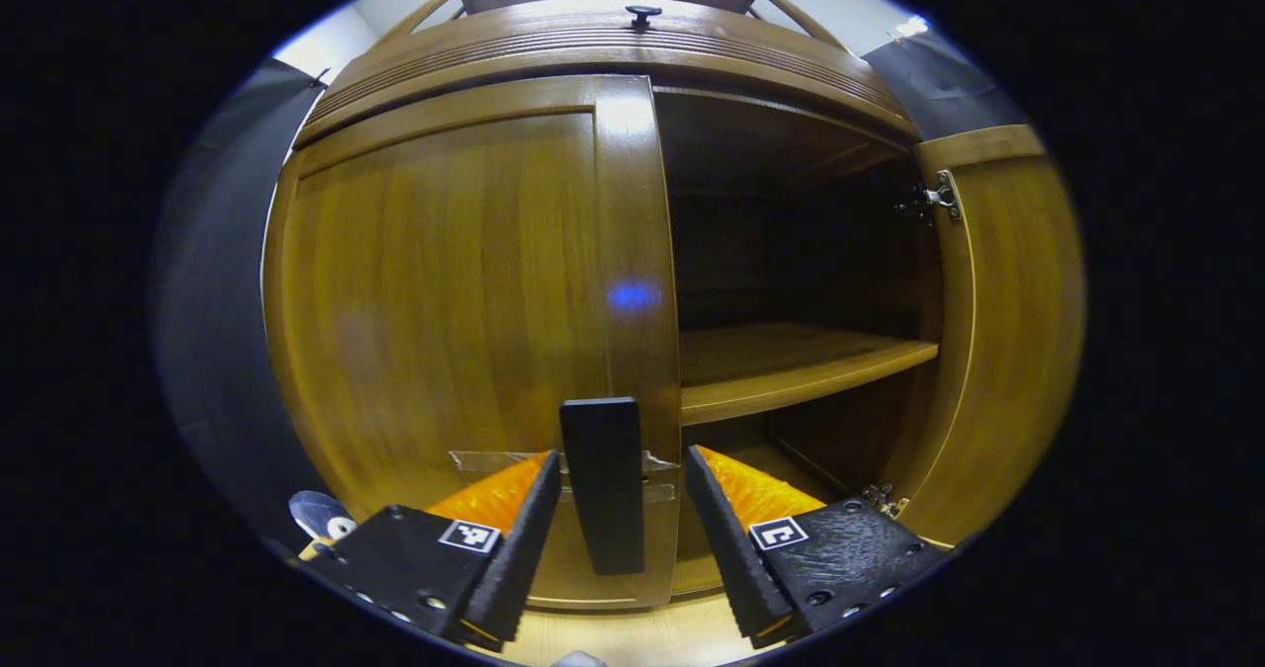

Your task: Open the right door of the double-door shoe cabinet with the right hand, and open the left door with the left hand.

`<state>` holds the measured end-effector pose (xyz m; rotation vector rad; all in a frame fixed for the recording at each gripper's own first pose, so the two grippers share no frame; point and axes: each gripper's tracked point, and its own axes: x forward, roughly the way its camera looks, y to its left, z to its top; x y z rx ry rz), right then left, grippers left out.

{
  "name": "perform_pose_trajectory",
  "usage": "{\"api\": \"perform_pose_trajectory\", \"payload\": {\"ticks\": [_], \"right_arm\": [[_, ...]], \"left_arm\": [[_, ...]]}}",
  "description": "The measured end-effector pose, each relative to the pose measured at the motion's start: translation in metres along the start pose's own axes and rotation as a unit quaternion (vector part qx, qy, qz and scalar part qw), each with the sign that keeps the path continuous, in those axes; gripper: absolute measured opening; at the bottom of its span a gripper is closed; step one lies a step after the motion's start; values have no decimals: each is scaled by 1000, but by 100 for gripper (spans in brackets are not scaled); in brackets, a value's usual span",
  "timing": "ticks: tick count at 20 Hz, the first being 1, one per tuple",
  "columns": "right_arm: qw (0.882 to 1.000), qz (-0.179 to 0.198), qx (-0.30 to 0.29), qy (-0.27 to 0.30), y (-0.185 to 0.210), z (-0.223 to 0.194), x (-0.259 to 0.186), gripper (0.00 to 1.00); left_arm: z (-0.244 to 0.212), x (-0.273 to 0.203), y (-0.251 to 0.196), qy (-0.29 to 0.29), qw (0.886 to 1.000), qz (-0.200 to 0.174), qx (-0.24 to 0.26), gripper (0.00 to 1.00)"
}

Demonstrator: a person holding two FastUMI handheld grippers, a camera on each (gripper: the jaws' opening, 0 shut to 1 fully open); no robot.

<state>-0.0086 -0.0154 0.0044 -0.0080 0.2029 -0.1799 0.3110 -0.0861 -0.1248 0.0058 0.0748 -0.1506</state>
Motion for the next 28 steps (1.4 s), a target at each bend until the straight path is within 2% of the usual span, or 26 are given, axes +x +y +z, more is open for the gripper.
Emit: {"api": "perform_pose_trajectory", "payload": {"ticks": [1,2,4,5,7,8,9,10,11,12,13,14,23,28], "right_arm": [[1000,-1,-1,4,3,-2,1,99],[1000,1,0,8,4,-3,0,100],[1000,5,0,12,10,-4,2,100],[1000,8,0,13,10,-5,2,100],[1000,14,-2,14,16,-4,3,100],[1000,16,-3,16,16,-6,4,100],[1000,19,-3,16,17,-7,5,100],[1000,21,-4,17,17,-6,5,100],[1000,23,-5,16,18,-5,6,100],[999,27,-6,16,21,-5,8,100],[999,30,-6,15,22,-5,10,100],[999,34,-6,13,25,-4,10,100],[997,82,-8,7,49,-7,0,100],[994,104,-19,7,62,-5,-1,100]], "left_arm": [[-1,2,1,-1,1000,3,0,61],[-1,2,8,-3,1000,17,1,68],[0,2,7,-8,1000,10,-10,31],[-1,-1,8,-7,1000,10,-13,51],[-2,7,8,-6,1000,5,-12,42],[-1,5,8,-7,1000,2,-15,28],[-1,-2,9,-4,1000,1,-19,36],[0,-4,9,-5,1000,-2,-18,23],[-1,-7,9,-4,1000,-4,-18,31],[0,-10,9,-5,1000,-7,-19,23],[-1,-15,10,-4,1000,-10,-19,31],[-2,-20,10,-4,1000,-13,-21,23],[-6,-86,23,-5,999,-41,-28,23],[-9,-120,39,-8,999,-38,-38,23]]}}
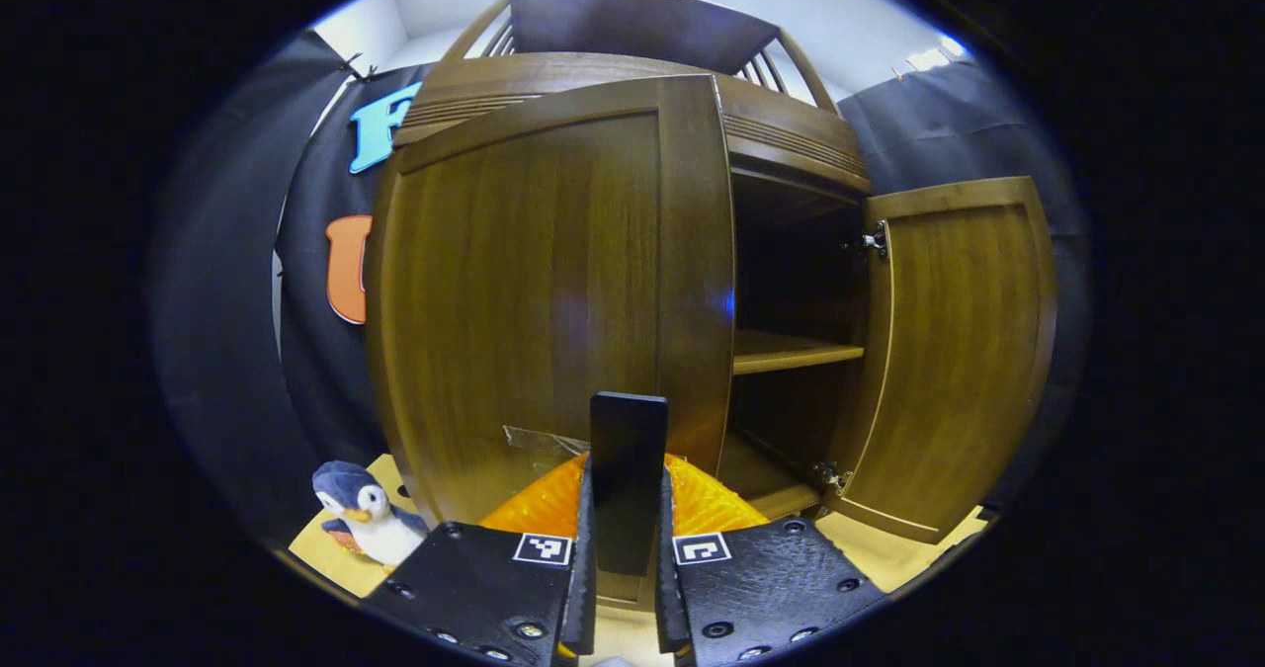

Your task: Open the right door of the double-door shoe cabinet with the right hand, and open the left door with the left hand.

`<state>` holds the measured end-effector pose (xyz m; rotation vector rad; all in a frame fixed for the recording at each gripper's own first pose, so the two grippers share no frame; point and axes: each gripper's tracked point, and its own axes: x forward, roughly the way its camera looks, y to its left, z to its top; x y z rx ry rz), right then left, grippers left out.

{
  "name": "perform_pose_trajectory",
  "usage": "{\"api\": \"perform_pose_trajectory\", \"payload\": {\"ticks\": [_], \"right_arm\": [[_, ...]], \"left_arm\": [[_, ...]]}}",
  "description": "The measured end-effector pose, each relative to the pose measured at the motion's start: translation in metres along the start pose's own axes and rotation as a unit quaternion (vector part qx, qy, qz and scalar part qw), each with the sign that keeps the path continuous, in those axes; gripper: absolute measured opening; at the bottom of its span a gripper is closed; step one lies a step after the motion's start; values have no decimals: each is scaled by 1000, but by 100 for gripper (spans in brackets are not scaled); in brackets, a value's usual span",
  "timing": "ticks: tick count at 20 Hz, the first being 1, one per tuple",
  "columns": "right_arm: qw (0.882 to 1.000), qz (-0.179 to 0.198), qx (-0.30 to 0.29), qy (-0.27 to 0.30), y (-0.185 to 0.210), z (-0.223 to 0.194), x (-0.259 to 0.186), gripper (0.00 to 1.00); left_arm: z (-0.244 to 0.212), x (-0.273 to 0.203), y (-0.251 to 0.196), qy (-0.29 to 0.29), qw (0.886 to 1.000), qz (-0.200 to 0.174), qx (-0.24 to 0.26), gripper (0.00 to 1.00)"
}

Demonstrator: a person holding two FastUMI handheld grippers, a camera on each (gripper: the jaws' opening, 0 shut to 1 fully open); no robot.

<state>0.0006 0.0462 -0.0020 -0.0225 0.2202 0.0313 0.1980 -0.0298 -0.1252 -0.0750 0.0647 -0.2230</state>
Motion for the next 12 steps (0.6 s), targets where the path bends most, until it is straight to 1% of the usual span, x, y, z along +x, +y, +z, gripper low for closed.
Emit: {"api": "perform_pose_trajectory", "payload": {"ticks": [5,8,11,12], "right_arm": [[1000,23,-9,7,13,-3,4,100],[999,42,-12,7,23,0,5,100],[999,49,-23,2,28,7,9,100],[998,52,-26,0,29,9,9,100]], "left_arm": [[0,-24,12,-5,1000,0,-4,23],[0,-34,18,-8,1000,9,-1,23],[0,-42,24,-7,1000,17,-1,23],[-1,-45,27,-7,1000,18,-4,31]]}}
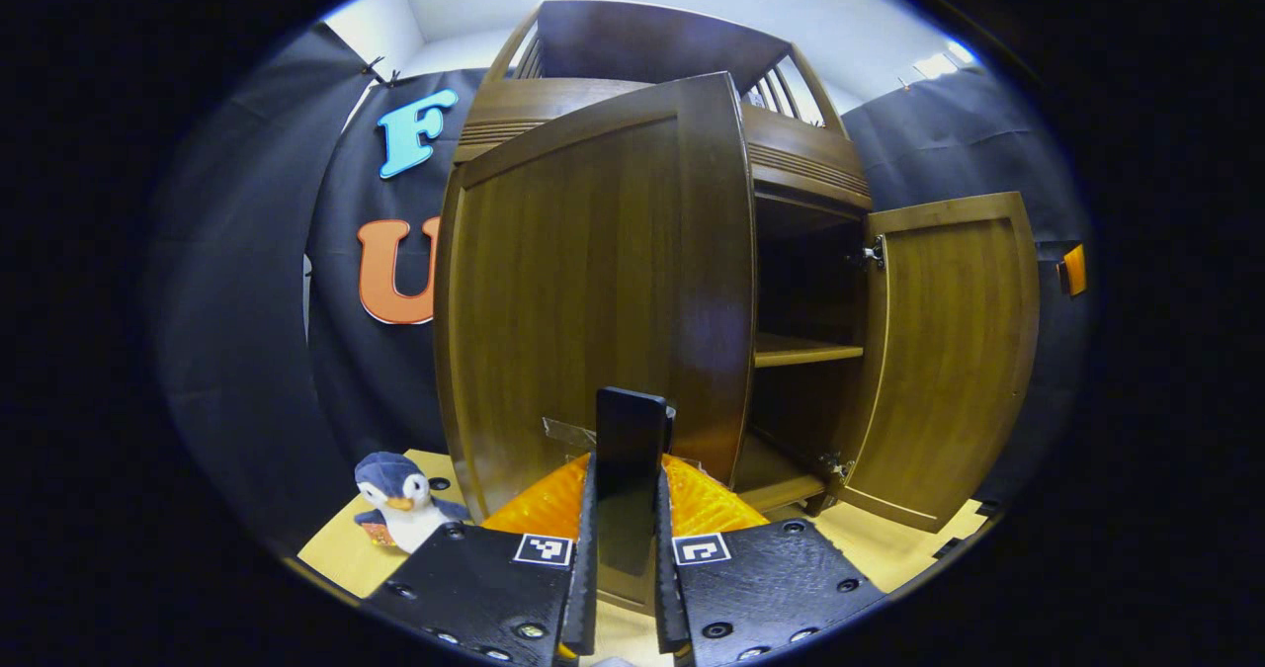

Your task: Open the right door of the double-door shoe cabinet with the right hand, and open the left door with the left hand.

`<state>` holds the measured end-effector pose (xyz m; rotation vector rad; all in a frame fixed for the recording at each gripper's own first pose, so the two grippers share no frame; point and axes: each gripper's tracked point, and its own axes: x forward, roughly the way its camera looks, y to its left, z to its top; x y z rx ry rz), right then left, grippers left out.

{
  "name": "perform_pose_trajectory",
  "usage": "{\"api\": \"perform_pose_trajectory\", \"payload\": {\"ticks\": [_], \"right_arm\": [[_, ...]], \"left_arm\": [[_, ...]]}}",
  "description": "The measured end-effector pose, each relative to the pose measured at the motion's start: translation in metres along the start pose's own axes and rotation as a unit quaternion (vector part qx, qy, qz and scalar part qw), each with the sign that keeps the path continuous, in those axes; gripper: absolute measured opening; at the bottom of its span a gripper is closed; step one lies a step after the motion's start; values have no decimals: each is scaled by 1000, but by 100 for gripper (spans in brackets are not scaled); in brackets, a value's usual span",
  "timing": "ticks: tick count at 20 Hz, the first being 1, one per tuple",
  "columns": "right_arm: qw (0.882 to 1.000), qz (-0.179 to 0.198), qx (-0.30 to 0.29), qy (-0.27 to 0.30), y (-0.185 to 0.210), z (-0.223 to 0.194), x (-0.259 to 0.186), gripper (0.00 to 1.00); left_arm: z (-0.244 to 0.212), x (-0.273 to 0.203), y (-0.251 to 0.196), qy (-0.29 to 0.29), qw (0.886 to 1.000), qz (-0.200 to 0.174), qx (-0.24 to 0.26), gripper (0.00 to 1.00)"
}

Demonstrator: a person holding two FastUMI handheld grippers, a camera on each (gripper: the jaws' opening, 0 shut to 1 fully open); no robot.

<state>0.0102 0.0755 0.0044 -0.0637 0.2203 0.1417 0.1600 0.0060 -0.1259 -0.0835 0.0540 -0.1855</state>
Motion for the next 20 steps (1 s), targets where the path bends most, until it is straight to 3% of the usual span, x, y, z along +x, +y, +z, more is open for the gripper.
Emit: {"api": "perform_pose_trajectory", "payload": {"ticks": [1,2,3,10,12,20], "right_arm": [[1000,2,-4,-1,2,1,0,100],[1000,5,-7,-2,5,3,1,100],[1000,7,-7,-2,5,3,0,100],[1000,22,-13,6,17,-2,4,100],[1000,25,-12,6,18,-3,4,100],[999,49,-5,14,32,-10,14,100]], "left_arm": [[1,-1,3,-2,1000,3,-1,23],[0,-2,11,-1,1000,18,1,23],[1,-4,13,-7,1000,16,-8,11],[3,-22,36,-10,999,33,6,11],[3,-29,45,-10,999,39,-2,2],[3,-50,77,-8,999,44,-6,0]]}}
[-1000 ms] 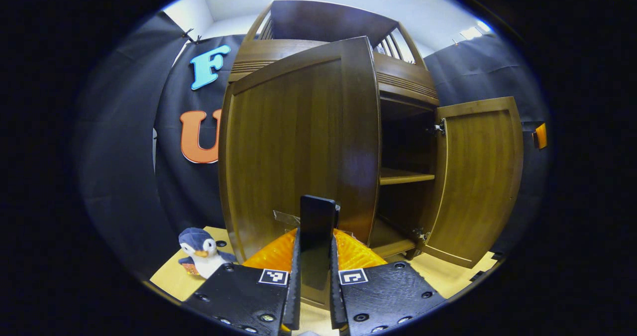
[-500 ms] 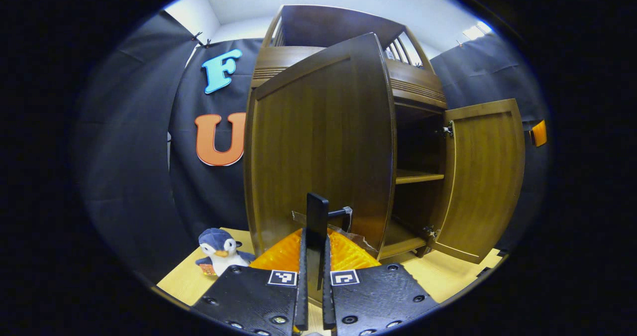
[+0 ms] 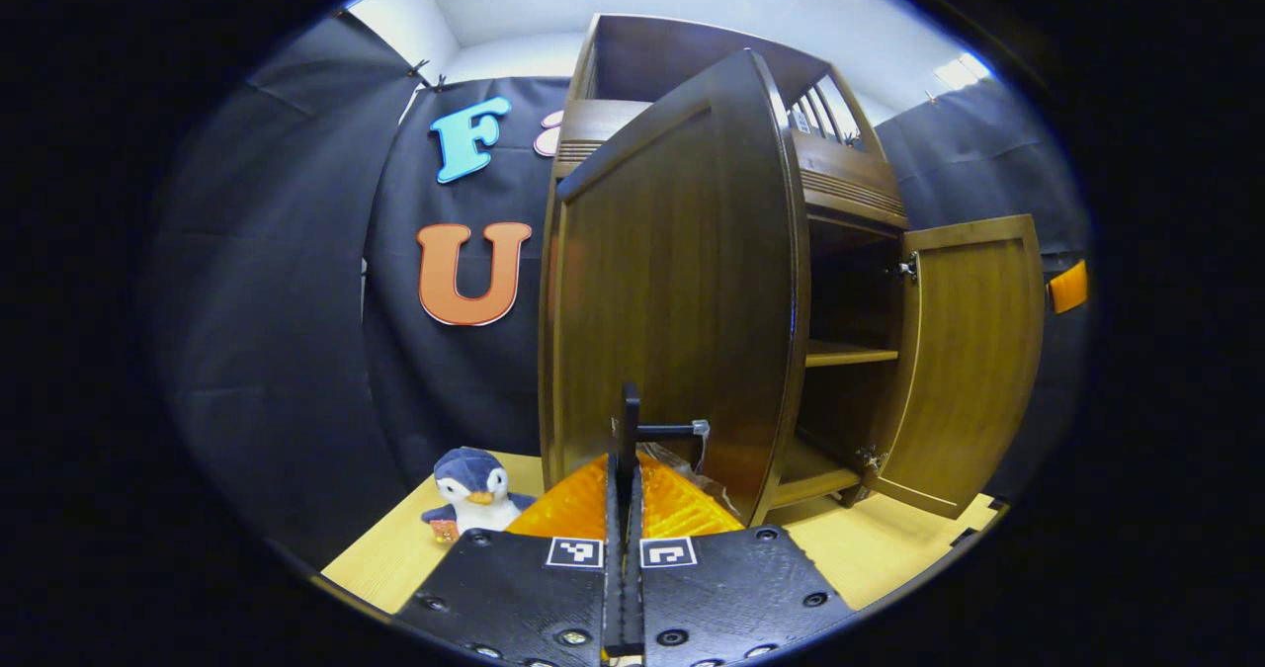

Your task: Open the right door of the double-door shoe cabinet with the right hand, and open the left door with the left hand.

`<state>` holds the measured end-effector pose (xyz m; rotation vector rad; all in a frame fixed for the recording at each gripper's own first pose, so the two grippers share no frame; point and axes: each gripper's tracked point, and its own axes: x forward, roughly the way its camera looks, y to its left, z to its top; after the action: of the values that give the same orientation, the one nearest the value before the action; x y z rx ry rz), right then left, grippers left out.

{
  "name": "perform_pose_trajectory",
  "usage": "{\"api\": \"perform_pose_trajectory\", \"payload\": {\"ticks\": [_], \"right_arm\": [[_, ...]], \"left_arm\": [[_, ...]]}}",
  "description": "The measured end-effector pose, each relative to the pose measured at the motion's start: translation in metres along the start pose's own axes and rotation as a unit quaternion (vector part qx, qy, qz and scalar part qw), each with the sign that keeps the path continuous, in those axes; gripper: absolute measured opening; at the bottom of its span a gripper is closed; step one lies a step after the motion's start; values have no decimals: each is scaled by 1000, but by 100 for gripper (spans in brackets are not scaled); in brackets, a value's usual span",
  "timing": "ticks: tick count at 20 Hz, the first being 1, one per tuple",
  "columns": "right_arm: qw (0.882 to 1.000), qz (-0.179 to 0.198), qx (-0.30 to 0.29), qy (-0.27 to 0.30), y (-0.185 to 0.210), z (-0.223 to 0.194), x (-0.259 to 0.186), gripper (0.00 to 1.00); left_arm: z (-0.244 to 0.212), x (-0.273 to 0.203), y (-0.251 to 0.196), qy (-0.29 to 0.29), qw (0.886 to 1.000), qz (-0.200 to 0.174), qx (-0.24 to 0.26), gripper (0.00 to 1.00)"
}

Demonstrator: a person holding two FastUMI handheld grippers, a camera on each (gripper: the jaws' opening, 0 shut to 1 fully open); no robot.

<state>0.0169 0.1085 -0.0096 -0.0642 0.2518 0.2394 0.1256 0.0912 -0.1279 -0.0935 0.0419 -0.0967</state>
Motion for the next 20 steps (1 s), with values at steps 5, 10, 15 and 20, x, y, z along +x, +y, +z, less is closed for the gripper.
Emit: {"api": "perform_pose_trajectory", "payload": {"ticks": [5,10,15,20], "right_arm": [[1000,16,7,8,8,-6,6,100],[999,27,12,14,11,-10,18,100],[999,37,12,17,19,-12,22,100],[999,45,14,22,26,-14,28,100]], "left_arm": [[0,-11,29,-1,1000,9,10,0],[0,-18,49,1,1000,21,8,0],[1,-23,75,2,999,36,5,0],[0,-23,84,3,1000,19,12,0]]}}
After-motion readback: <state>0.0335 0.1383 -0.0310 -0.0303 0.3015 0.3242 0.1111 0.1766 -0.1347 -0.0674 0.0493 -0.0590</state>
